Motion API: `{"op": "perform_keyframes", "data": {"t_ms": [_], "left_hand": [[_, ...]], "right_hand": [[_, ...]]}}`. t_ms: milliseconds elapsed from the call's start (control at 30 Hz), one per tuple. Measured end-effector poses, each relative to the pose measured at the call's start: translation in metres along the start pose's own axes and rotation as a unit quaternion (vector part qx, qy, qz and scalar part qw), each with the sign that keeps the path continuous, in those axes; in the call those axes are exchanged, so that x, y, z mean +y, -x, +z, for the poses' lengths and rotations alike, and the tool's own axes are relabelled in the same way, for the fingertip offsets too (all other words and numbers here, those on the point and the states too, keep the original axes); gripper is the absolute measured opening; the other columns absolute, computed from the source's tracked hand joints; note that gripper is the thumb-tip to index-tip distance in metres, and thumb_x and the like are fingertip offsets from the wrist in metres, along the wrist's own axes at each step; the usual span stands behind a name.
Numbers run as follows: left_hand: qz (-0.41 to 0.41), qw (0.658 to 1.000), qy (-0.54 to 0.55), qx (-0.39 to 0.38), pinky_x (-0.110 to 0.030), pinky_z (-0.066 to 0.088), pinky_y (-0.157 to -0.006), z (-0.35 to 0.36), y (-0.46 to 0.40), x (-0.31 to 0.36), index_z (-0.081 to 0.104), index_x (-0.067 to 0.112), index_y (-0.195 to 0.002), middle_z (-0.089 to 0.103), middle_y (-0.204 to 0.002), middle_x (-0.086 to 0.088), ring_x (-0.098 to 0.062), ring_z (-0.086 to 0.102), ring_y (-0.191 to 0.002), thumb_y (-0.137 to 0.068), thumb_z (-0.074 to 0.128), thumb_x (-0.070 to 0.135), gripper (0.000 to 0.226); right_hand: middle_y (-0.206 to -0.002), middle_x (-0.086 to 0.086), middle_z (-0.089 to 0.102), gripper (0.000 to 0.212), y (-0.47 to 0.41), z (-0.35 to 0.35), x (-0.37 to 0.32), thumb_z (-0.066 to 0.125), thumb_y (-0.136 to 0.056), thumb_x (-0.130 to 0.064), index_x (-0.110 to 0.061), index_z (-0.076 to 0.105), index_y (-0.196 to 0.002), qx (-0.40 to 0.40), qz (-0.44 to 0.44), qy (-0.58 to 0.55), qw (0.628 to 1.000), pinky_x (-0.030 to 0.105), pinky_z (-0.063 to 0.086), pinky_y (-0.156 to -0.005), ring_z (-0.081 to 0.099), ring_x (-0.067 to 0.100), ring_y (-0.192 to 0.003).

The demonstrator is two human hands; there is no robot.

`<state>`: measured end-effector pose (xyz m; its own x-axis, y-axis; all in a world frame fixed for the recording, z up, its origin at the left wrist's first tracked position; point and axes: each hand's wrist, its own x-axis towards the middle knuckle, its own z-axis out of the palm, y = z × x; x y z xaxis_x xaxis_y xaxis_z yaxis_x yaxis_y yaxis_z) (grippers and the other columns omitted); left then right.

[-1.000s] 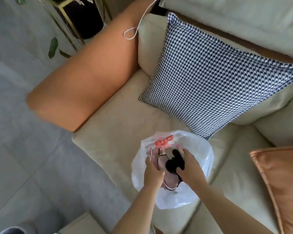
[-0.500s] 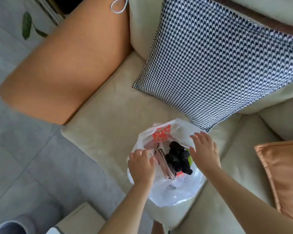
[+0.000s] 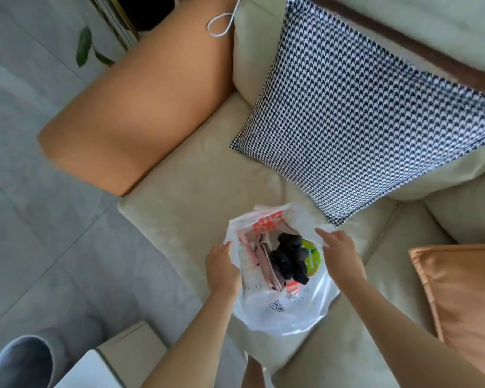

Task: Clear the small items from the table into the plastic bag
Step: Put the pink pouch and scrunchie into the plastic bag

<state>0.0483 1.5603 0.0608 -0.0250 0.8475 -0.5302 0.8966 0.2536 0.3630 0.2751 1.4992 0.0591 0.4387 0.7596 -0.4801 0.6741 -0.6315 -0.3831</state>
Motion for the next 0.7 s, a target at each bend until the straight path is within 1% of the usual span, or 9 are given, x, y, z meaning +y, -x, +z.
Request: {"op": "perform_keyframes", "data": {"t_ms": [133, 200, 267, 333, 400, 467, 567, 633, 700], "left_hand": [[0.052, 0.997, -0.008, 0.049, -0.027, 0.036, -0.101, -0.031, 0.008, 0.022, 0.048, 0.007, -0.135, 0.049, -0.133, -0.011, -0.028, 0.044, -0.121, -0.082, 0.039, -0.014, 0.058], [0.077, 0.994, 0.001, 0.075, -0.027, 0.034, -0.104, -0.048, 0.011, 0.030, 0.048, 0.005, -0.136, 0.048, -0.137, -0.012, -0.029, 0.044, -0.123, -0.084, 0.036, -0.014, 0.057], [0.098, 0.989, 0.008, 0.111, -0.027, 0.033, -0.103, -0.065, 0.013, 0.038, 0.049, 0.005, -0.134, 0.049, -0.136, -0.013, -0.031, 0.044, -0.121, -0.084, 0.035, -0.015, 0.056], [0.108, 0.986, -0.001, 0.125, -0.027, 0.033, -0.102, -0.079, 0.015, 0.044, 0.049, 0.006, -0.135, 0.049, -0.136, -0.012, -0.032, 0.044, -0.120, -0.086, 0.034, -0.014, 0.055], [0.101, 0.990, -0.015, 0.099, -0.027, 0.033, -0.104, -0.082, 0.019, 0.044, 0.047, 0.008, -0.137, 0.047, -0.138, -0.010, -0.030, 0.042, -0.123, -0.088, 0.035, -0.011, 0.054], [0.090, 0.994, -0.032, 0.061, -0.028, 0.036, -0.104, -0.074, 0.027, 0.037, 0.047, 0.011, -0.137, 0.046, -0.138, -0.009, -0.028, 0.044, -0.123, -0.087, 0.038, -0.006, 0.053], [0.071, 0.995, -0.070, 0.022, -0.029, 0.037, -0.102, -0.060, 0.046, 0.023, 0.043, 0.016, -0.139, 0.045, -0.137, -0.008, -0.028, 0.044, -0.124, -0.086, 0.042, 0.000, 0.056], [0.044, 0.995, -0.084, 0.004, -0.030, 0.036, -0.103, -0.056, 0.063, 0.014, 0.040, 0.018, -0.143, 0.040, -0.142, -0.009, -0.028, 0.040, -0.129, -0.088, 0.039, 0.001, 0.057], [0.020, 0.996, -0.092, 0.001, -0.032, 0.039, -0.102, -0.056, 0.081, 0.006, 0.044, 0.019, -0.139, 0.042, -0.140, -0.009, -0.030, 0.042, -0.128, -0.090, 0.035, 0.003, 0.053]], "right_hand": [[-0.110, 0.010, 0.054, 0.031, 0.017, -0.028, -0.002, 0.052, -0.092, -0.008, -0.013, 0.063, -0.120, 0.056, -0.032, -0.073, 0.995, 0.033, 0.045, -0.082, 0.053, 0.026, -0.101], [-0.104, 0.004, 0.052, 0.027, 0.024, -0.043, -0.002, 0.050, -0.093, -0.011, -0.010, 0.064, -0.115, 0.067, 0.006, -0.147, 0.987, 0.023, 0.039, -0.074, 0.051, 0.018, -0.090], [-0.107, 0.004, 0.053, 0.026, 0.030, -0.055, 0.002, 0.046, -0.093, -0.014, -0.012, 0.062, -0.114, 0.070, 0.032, -0.173, 0.982, 0.018, 0.034, -0.073, 0.046, 0.012, -0.089], [-0.113, 0.009, 0.055, 0.027, 0.038, -0.064, 0.008, 0.048, -0.092, -0.010, -0.011, 0.062, -0.115, 0.084, 0.029, -0.156, 0.984, 0.020, 0.035, -0.075, 0.049, 0.017, -0.092], [-0.116, 0.011, 0.054, 0.033, 0.045, -0.068, 0.012, 0.053, -0.090, -0.006, -0.009, 0.060, -0.122, 0.088, 0.002, -0.104, 0.991, 0.024, 0.040, -0.078, 0.053, 0.021, -0.095], [-0.124, 0.011, 0.052, 0.042, 0.050, -0.066, 0.018, 0.057, -0.089, -0.010, -0.011, 0.054, -0.130, 0.059, -0.020, -0.055, 0.997, 0.032, 0.044, -0.089, 0.054, 0.025, -0.106], [-0.133, 0.012, 0.050, 0.047, 0.059, -0.065, 0.019, 0.060, -0.087, -0.012, -0.014, 0.051, -0.134, 0.020, -0.036, -0.045, 0.998, 0.036, 0.040, -0.102, 0.049, 0.029, -0.119], [-0.134, 0.013, 0.051, 0.046, 0.068, -0.065, 0.019, 0.060, -0.087, -0.012, -0.013, 0.052, -0.132, 0.011, -0.053, -0.041, 0.998, 0.034, 0.035, -0.106, 0.047, 0.028, -0.123], [-0.136, 0.011, 0.050, 0.045, 0.079, -0.066, 0.017, 0.058, -0.088, -0.013, -0.013, 0.052, -0.133, 0.001, -0.065, -0.032, 0.997, 0.032, 0.032, -0.108, 0.045, 0.025, -0.126]]}}
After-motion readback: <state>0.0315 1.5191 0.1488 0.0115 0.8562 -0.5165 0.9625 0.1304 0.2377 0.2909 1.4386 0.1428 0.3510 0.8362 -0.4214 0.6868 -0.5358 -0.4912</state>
